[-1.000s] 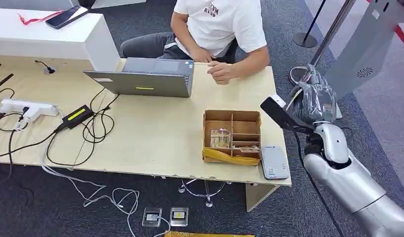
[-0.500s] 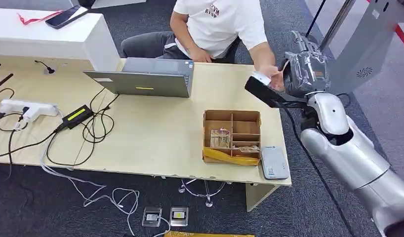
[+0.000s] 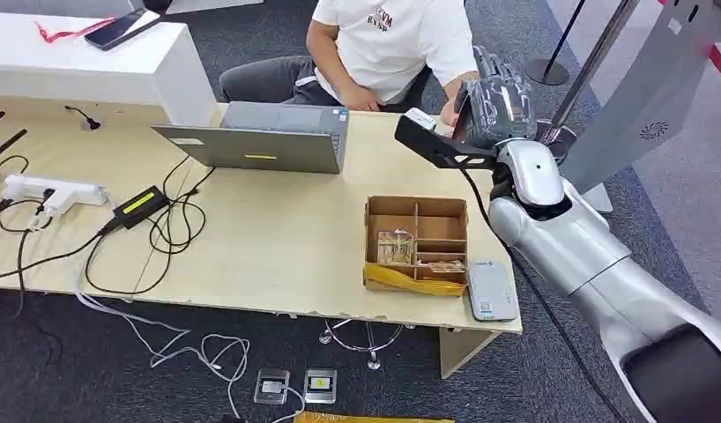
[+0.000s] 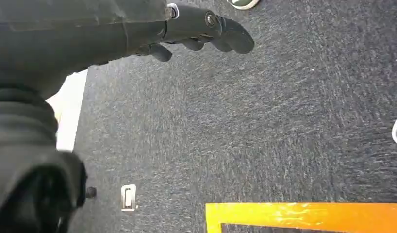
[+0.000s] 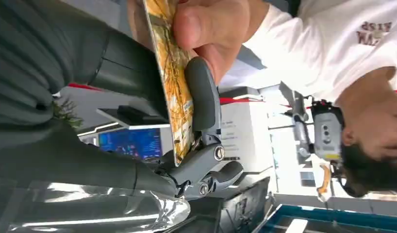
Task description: Pass the card to the sensor for recognition and then transmit it.
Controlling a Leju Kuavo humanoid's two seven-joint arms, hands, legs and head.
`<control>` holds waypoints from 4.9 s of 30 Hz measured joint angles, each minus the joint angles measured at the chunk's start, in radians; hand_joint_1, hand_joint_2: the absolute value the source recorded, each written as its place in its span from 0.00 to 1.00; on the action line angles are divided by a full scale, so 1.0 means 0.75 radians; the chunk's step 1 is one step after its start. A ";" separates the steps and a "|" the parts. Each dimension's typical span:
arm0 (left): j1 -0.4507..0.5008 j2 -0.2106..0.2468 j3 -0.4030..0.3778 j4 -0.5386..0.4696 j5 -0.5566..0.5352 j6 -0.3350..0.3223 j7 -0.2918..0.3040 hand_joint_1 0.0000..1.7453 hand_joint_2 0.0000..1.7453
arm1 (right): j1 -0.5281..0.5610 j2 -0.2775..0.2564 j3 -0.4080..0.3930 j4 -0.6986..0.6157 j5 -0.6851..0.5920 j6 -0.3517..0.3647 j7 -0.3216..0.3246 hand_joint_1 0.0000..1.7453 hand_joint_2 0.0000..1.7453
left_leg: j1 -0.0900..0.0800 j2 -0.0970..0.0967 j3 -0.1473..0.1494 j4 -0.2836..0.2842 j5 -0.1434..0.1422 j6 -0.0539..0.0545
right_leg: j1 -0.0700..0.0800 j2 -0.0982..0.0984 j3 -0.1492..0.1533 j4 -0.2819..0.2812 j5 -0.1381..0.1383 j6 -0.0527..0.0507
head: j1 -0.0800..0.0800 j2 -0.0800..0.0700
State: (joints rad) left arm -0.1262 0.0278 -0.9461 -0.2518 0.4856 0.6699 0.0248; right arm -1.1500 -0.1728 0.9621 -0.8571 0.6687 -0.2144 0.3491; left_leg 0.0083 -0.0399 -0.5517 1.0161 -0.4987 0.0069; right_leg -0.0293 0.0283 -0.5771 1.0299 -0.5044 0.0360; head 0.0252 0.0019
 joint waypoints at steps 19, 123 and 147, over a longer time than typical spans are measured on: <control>-0.012 -0.003 -0.055 0.000 -0.023 -0.006 0.030 0.00 0.00 | -0.017 0.018 0.024 0.276 -0.126 -0.197 -0.028 0.00 1.00 | 0.000 0.005 0.001 0.000 0.000 0.000 | 0.000 0.005 -0.003 0.000 0.000 0.000 | 0.000 0.000; 0.050 -0.015 0.090 -0.006 -0.049 0.003 -0.022 0.00 0.00 | 0.858 -0.230 -0.160 -0.498 0.387 -0.015 0.021 0.00 1.00 | 0.003 0.006 0.002 0.000 -0.002 -0.003 | 0.003 0.005 0.000 -0.001 0.000 -0.003 | 0.000 0.000; 0.052 -0.022 0.117 -0.006 -0.074 0.003 -0.037 0.00 0.00 | 0.823 -0.159 -0.158 -0.369 0.333 -0.042 -0.045 1.00 1.00 | 0.003 0.006 0.002 0.000 -0.002 -0.003 | 0.003 0.005 0.000 -0.001 0.000 -0.003 | 0.001 0.000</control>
State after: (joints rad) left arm -0.0870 0.0111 -0.8579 -0.2564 0.4299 0.6718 -0.0031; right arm -0.5328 -0.2918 0.8434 -1.1341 0.9182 -0.2457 0.3151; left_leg 0.0105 -0.0357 -0.5503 1.0162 -0.5003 0.0048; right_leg -0.0271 0.0320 -0.5774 1.0290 -0.5046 0.0340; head 0.0256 0.0019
